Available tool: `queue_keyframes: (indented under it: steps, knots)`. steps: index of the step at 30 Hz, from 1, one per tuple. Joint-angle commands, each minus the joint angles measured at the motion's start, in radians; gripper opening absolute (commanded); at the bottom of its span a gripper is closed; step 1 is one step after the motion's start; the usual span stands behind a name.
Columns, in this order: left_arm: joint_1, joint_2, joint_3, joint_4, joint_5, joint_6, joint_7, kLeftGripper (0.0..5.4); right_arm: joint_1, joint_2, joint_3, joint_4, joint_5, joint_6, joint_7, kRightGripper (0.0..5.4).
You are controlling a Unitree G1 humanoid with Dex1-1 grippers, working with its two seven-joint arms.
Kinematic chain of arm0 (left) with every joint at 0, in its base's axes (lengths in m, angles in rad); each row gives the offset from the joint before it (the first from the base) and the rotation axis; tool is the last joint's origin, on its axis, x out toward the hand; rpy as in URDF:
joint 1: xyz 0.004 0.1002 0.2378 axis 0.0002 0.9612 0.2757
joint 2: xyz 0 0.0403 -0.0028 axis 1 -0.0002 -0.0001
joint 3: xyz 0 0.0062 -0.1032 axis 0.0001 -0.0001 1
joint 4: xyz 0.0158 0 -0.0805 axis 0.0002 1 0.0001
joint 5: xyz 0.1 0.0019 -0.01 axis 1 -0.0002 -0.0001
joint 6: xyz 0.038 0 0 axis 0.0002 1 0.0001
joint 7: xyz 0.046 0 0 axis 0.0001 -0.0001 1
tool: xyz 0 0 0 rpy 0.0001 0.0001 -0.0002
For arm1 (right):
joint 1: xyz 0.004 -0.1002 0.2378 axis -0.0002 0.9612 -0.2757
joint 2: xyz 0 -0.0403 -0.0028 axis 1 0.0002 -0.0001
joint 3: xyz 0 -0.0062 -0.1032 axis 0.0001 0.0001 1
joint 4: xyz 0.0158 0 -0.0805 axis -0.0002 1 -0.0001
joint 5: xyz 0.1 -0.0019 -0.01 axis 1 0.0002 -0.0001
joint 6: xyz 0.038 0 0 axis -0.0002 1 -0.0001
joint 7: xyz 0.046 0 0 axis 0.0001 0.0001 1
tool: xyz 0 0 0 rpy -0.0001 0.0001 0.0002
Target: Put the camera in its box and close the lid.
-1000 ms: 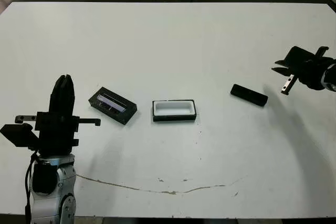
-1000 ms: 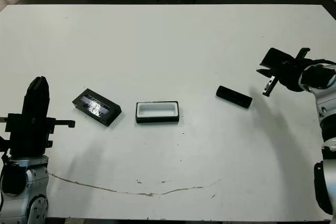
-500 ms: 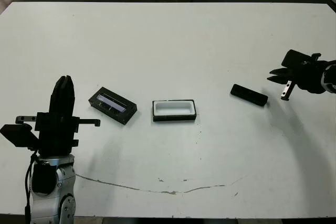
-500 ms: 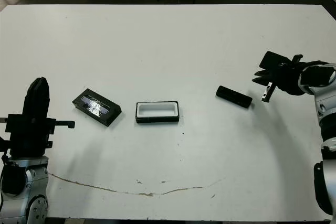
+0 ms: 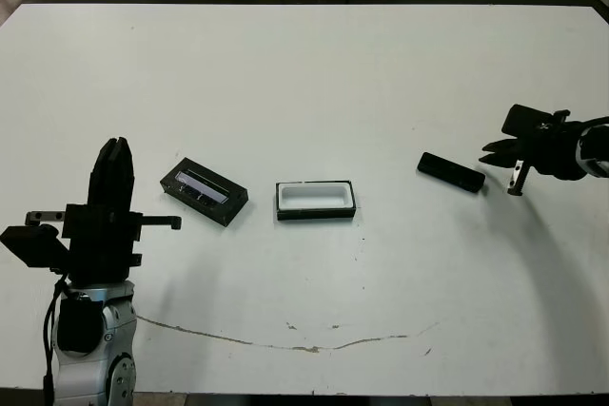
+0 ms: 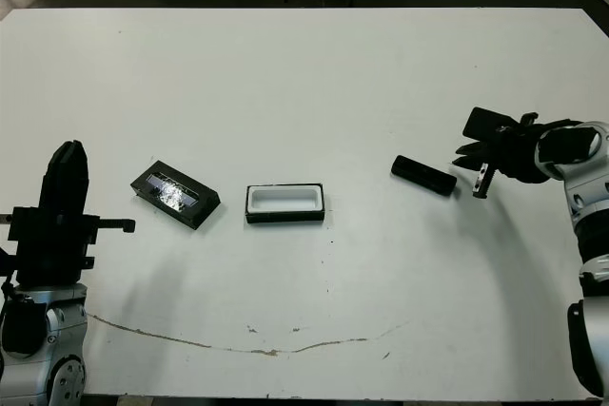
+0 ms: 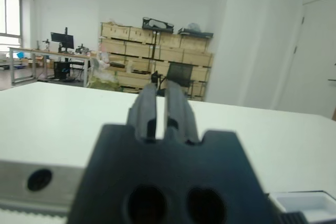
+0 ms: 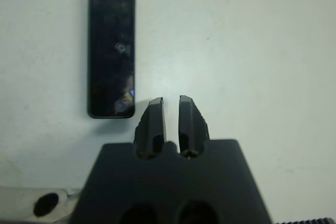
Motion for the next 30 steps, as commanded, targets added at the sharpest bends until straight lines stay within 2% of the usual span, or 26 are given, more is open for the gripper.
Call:
queue_keyframes:
  steps: [1, 6, 9, 13, 17, 24, 30]
  knots:
    - [0.011, 0.002, 0.001, 0.016, -0.01, 0.013, -0.008, 0.01, 0.029, 0.005, 0.003, 0.001, 0.011, 0.0, 0.013, 0.0]
    - [0.012, 0.002, 0.002, 0.012, -0.018, 0.018, -0.011, 0.01, 0.044, 0.006, 0.006, -0.016, 0.015, 0.02, 0.01, 0.0]
    - [0.018, 0.001, 0.002, 0.005, -0.017, 0.029, -0.004, 0.01, 0.057, 0.005, 0.01, -0.014, 0.012, -0.026, -0.002, 0.0]
    - [0.02, 0.0, 0.004, -0.001, -0.026, 0.035, -0.007, 0.01, 0.052, 0.017, 0.015, 0.007, 0.01, -0.005, 0.004, 0.0]
    - [0.022, 0.0, 0.003, -0.008, -0.023, 0.042, -0.003, 0.01, 0.059, 0.013, 0.033, -0.008, -0.012, -0.016, -0.009, 0.0]
    - [0.021, -0.002, 0.003, -0.009, -0.017, 0.042, 0.002, 0.01, 0.072, 0.016, 0.023, 0.009, 0.027, -0.062, 0.007, 0.0]
    - [0.015, 0.002, 0.006, 0.008, -0.02, 0.024, -0.011, 0.01, 0.081, 0.011, 0.021, -0.019, 0.047, -0.052, 0.044, 0.0]
